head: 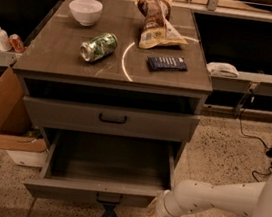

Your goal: Close middle drawer

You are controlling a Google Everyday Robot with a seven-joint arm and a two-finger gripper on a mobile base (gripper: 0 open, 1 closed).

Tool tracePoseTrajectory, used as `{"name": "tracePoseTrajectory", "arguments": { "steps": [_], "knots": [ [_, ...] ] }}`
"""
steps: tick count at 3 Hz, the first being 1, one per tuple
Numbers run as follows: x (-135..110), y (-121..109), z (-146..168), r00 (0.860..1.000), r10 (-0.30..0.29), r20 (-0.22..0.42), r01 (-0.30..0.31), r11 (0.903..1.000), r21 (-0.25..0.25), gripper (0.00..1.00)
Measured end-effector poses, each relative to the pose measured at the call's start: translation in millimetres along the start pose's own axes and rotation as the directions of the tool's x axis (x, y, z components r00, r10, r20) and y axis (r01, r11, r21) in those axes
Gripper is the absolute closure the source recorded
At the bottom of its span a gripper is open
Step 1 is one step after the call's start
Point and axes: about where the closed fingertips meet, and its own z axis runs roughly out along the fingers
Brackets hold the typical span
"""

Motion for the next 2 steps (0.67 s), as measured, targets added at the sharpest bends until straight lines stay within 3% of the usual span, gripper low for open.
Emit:
{"name": "tracePoseTrajectory", "arguments": {
  "steps": [2],
  "knots": [
    [-1.2,-10.1,5.4,0.999,0.032,0.000,-0.032,0.9994,0.014,1.00]
  ]
}}
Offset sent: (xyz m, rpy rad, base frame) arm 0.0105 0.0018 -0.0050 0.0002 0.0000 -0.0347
